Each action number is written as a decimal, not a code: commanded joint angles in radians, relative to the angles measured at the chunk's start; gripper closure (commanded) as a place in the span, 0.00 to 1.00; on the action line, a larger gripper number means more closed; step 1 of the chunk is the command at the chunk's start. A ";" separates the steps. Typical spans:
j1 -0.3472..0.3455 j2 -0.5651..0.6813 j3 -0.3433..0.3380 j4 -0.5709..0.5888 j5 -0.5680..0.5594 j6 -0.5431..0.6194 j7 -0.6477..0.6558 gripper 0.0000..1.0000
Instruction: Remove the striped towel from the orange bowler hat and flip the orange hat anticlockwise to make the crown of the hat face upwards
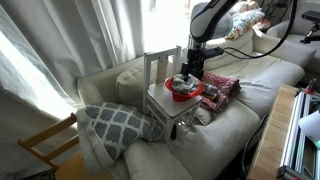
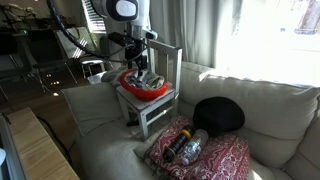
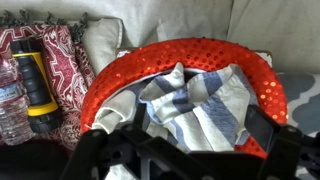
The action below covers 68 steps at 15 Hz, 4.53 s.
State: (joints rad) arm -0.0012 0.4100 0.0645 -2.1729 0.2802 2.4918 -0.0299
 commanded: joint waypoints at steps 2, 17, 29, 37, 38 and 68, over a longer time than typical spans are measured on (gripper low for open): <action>-0.043 0.071 0.048 0.057 0.107 0.014 -0.016 0.00; -0.069 0.171 0.110 0.124 0.232 0.100 -0.012 0.62; -0.016 0.014 0.032 0.107 0.114 -0.041 0.140 0.98; 0.012 -0.141 0.002 0.159 -0.004 -0.315 0.207 0.98; 0.015 -0.160 -0.003 0.170 -0.016 -0.338 0.217 0.98; 0.006 0.005 -0.060 0.413 -0.016 -0.157 0.313 0.98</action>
State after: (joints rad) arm -0.0008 0.4062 0.0151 -1.7202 0.2650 2.3459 0.2491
